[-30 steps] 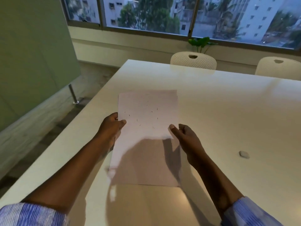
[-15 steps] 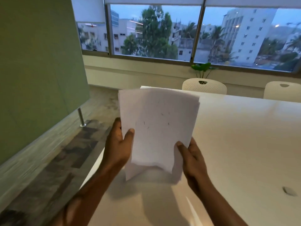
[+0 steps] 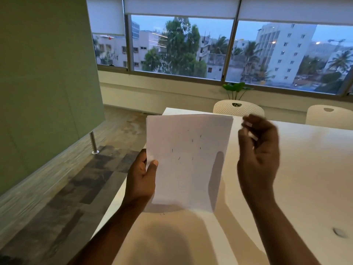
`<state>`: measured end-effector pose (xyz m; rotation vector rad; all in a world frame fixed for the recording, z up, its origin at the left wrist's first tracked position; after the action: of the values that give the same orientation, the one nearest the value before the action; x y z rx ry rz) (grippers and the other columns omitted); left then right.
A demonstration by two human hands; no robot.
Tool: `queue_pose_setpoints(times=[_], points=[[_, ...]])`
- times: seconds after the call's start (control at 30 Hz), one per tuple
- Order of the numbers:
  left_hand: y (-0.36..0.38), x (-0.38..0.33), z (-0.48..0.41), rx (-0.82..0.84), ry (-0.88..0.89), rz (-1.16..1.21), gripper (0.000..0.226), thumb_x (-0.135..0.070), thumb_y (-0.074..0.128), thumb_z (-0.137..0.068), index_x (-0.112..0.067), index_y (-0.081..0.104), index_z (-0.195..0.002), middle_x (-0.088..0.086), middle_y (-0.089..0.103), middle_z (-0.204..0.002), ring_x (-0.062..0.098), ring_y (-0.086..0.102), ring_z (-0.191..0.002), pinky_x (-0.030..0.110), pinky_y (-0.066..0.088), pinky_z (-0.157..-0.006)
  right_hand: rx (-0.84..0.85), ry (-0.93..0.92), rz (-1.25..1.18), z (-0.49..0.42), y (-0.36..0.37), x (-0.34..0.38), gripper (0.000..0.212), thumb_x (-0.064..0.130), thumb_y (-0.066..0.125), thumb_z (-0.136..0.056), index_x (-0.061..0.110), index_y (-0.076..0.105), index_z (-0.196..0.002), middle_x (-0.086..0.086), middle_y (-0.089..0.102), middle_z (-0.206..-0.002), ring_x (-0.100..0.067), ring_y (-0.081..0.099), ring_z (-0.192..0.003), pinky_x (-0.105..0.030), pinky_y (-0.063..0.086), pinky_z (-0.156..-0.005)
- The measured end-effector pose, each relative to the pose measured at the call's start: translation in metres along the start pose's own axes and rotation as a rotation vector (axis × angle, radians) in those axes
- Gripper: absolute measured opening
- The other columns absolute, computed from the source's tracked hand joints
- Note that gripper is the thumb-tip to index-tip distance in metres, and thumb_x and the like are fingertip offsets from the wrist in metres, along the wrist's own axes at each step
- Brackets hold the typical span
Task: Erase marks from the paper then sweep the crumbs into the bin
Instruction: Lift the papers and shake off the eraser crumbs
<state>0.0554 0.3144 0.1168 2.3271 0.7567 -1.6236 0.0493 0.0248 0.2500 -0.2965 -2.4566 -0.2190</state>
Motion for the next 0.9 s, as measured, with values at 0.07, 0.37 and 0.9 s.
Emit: queue_pose_setpoints(times=[0.07,0.37,0.9], points=[[0.001,0.000,0.000,0.012,0.000,0.012,0.037,-0.013,0.057,-0.104,-0.046,0.056,-0.120,-0.051,0.062,-0.102,-0.024,0.060,-0.098,0.011,0.049,-0.082,0.068,-0.176,-0.154,-0.018,0.017,0.038,0.023,0.013,0.050,-0.101,0.006,0.056,-0.123,-0.012,0.066,-0.119,-0.029,0.064,-0.112,-0.036,0.051,-0.094],[0.000,0.023,0.001,-0.003,-0.049,0.111,0.029,-0.009,0.060,-0.101,-0.036,0.065,-0.110,-0.010,0.073,-0.110,0.019,0.068,-0.108,0.047,0.056,-0.096,0.237,0.329,-0.351,0.029,0.077,-0.054,0.031,0.006,0.041,-0.105,0.005,0.072,-0.114,-0.011,0.073,-0.117,-0.028,0.064,-0.117,-0.051,0.047,-0.105],[0.010,0.015,0.003,0.005,-0.150,0.234,0.046,-0.008,0.057,-0.102,-0.052,0.069,-0.104,-0.020,0.076,-0.106,0.004,0.073,-0.096,0.019,0.059,-0.075,0.350,0.617,-0.416,0.056,0.109,-0.090,0.034,0.022,0.042,-0.105,0.008,0.073,-0.104,-0.014,0.075,-0.105,-0.036,0.069,-0.101,-0.050,0.054,-0.098]])
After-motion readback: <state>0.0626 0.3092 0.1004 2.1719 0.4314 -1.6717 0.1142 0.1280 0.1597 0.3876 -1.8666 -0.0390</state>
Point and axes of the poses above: each hand's wrist, its own z-axis away from the middle knuckle, its own y-axis out of the palm, x = y × z, the point moved 9 cm from there along -z, towards the middle knuckle
